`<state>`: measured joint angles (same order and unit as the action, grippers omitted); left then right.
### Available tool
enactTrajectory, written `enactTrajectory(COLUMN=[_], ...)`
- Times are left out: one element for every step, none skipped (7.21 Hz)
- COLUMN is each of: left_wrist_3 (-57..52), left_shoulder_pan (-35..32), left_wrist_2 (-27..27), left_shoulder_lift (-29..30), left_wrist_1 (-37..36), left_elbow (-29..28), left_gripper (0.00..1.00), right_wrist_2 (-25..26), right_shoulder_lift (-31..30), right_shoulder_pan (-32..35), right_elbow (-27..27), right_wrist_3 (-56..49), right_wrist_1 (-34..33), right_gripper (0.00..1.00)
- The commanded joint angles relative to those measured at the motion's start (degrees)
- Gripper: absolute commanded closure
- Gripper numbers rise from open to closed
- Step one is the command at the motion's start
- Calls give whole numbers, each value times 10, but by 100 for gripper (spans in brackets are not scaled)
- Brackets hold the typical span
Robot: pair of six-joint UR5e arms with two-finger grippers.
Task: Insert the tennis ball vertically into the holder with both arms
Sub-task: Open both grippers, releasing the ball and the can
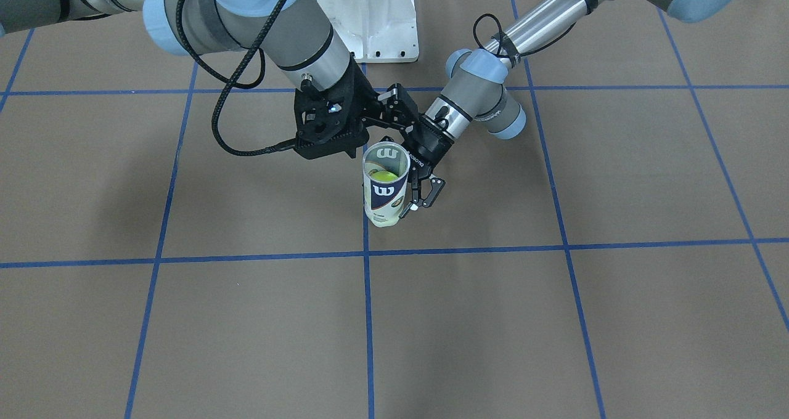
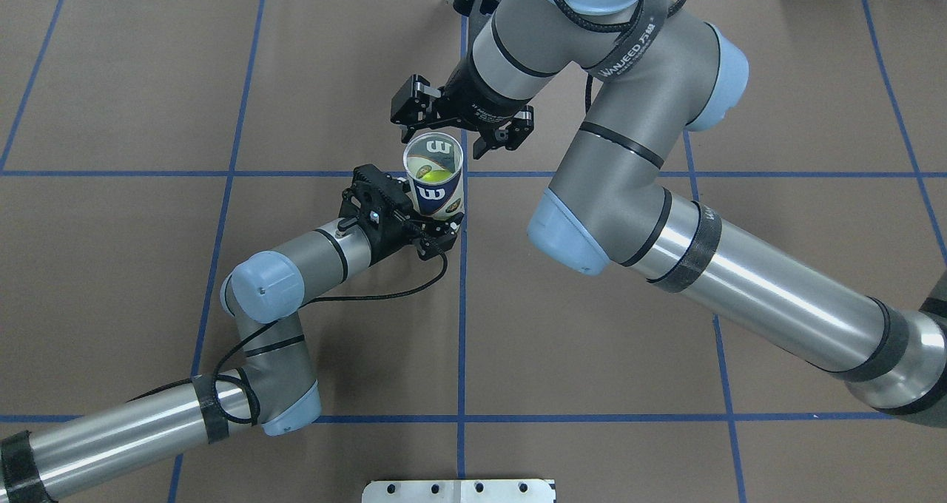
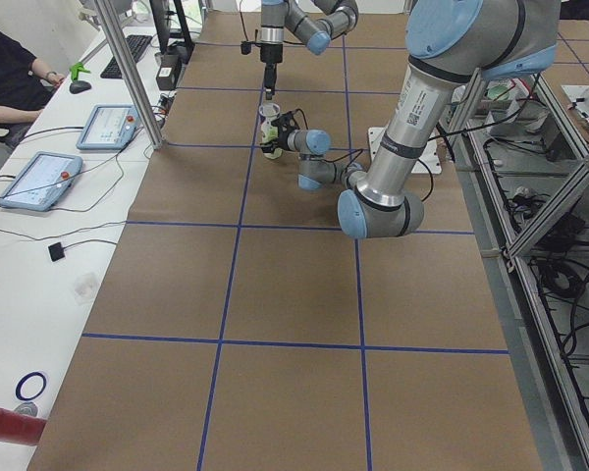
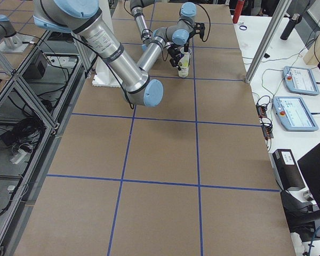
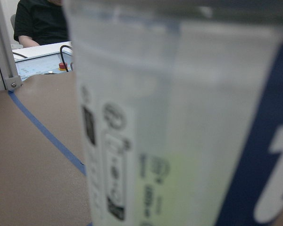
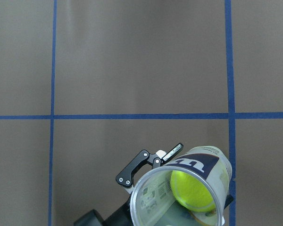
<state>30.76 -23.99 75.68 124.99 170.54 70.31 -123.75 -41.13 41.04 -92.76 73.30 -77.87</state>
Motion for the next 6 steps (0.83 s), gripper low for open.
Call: enactTrajectory(left_wrist_3=[0, 0, 0, 0, 0, 0], left_shoulder_pan=[0, 0, 0, 0, 0, -29], left_wrist_2=[22, 36, 37, 38, 62, 117], left_shoulder_lift=[-49, -75, -102, -124, -152, -165], left_wrist_1=[-2, -5, -6, -7, -7, -54], left_elbow=[55, 85, 111, 133, 163, 188], left_gripper=[1, 1, 1, 1, 1, 1], right_wrist_2=[0, -2, -3, -3, -17, -44], right_shoulder_lift=[-4, -6, -19, -31, -41, -57], right_shoulder_pan=[2, 4, 7, 12, 33, 60], right_elbow=[-2, -5, -13, -22, -26, -30], right_wrist_3=[0, -1, -2, -4, -6, -18], right_wrist_1=[0, 0, 0, 0, -8, -17], right_gripper=[0, 0, 0, 0, 1, 0])
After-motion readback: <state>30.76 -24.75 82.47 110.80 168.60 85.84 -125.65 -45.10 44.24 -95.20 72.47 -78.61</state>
